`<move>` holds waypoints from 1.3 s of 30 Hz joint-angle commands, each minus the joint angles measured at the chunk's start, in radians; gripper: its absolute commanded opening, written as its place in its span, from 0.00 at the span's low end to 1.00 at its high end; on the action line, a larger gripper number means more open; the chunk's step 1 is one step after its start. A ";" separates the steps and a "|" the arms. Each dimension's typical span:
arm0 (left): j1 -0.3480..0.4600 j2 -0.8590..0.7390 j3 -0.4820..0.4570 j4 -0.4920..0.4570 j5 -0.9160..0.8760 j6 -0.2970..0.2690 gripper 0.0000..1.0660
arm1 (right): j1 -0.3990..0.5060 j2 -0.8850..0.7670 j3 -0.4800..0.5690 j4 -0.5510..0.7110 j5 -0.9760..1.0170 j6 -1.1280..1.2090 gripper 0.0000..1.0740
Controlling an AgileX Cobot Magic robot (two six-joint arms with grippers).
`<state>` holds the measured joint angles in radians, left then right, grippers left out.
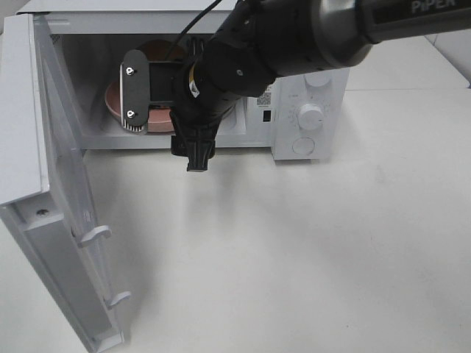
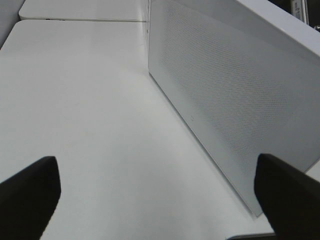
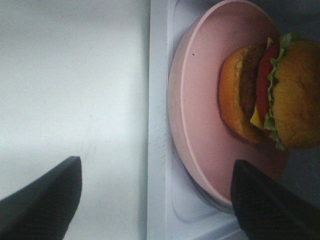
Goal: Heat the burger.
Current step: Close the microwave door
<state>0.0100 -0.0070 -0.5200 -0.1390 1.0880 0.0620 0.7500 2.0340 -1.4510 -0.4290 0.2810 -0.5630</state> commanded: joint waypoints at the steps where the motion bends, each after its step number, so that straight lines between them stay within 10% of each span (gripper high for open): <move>1: -0.006 -0.015 0.002 0.001 -0.015 -0.007 0.92 | -0.002 -0.055 0.040 -0.006 0.007 0.055 0.74; 39: -0.006 -0.015 0.002 0.001 -0.015 -0.007 0.92 | -0.002 -0.741 0.557 0.141 0.546 0.693 0.71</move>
<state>0.0100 -0.0070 -0.5200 -0.1390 1.0880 0.0620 0.7500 1.3300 -0.9070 -0.2940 0.7870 0.1080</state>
